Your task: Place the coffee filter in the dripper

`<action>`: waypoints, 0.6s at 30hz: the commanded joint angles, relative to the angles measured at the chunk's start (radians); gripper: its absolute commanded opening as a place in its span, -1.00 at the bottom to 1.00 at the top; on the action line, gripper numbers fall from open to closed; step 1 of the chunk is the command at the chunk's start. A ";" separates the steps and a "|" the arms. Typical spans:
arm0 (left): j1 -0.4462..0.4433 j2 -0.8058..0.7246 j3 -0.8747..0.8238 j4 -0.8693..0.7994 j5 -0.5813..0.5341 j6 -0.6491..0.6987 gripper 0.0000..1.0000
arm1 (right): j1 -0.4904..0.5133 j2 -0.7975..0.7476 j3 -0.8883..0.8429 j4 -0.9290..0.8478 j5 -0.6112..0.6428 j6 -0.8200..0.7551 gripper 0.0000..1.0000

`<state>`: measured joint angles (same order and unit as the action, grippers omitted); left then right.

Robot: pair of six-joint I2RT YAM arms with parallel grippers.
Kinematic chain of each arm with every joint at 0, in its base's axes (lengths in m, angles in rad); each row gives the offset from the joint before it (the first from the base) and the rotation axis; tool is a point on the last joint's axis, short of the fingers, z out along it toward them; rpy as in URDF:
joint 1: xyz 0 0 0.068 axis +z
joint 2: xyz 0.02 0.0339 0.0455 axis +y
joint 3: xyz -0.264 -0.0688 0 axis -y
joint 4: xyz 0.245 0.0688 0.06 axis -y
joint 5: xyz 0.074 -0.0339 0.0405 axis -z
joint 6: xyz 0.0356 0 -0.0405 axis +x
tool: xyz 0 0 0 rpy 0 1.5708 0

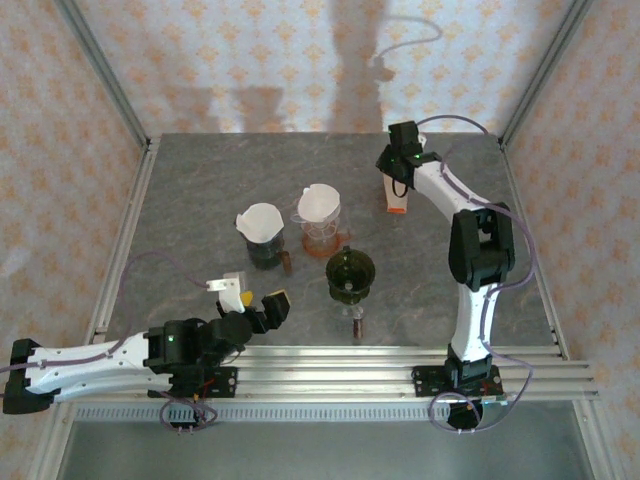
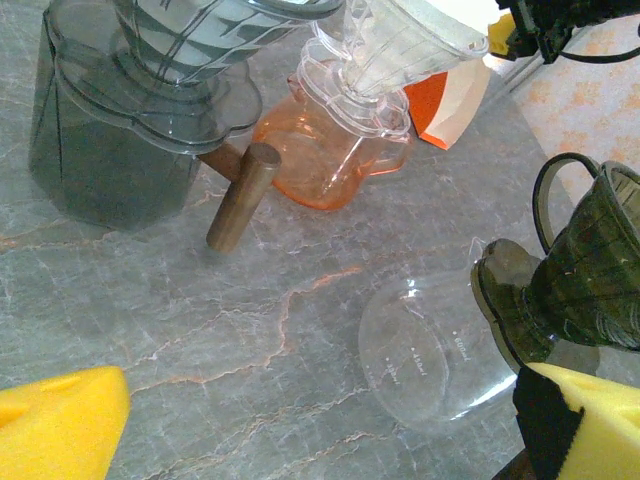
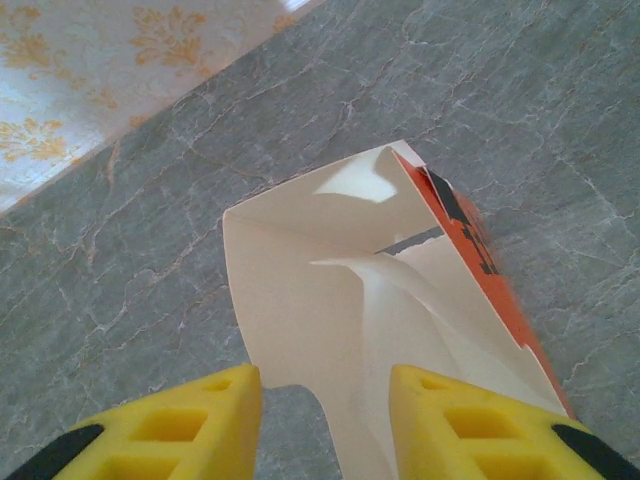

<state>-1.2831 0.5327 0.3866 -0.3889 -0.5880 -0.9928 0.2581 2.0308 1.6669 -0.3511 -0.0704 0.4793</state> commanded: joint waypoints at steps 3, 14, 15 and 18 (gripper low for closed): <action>-0.002 -0.011 0.023 0.009 -0.052 0.016 0.99 | -0.006 0.029 0.028 -0.028 0.042 0.024 -0.31; 0.002 -0.024 0.018 -0.004 -0.053 0.005 0.99 | -0.007 0.065 0.044 -0.054 0.057 0.014 -0.56; 0.002 -0.026 0.018 -0.007 -0.054 0.003 0.99 | -0.006 0.064 0.044 -0.057 0.057 0.009 -0.61; 0.004 -0.037 0.017 -0.016 -0.056 -0.002 0.99 | -0.006 0.064 0.044 -0.069 0.057 -0.007 -0.75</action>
<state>-1.2827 0.5117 0.3866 -0.3889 -0.5892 -0.9936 0.2581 2.0808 1.6806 -0.3878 -0.0509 0.4923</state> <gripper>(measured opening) 0.996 0.170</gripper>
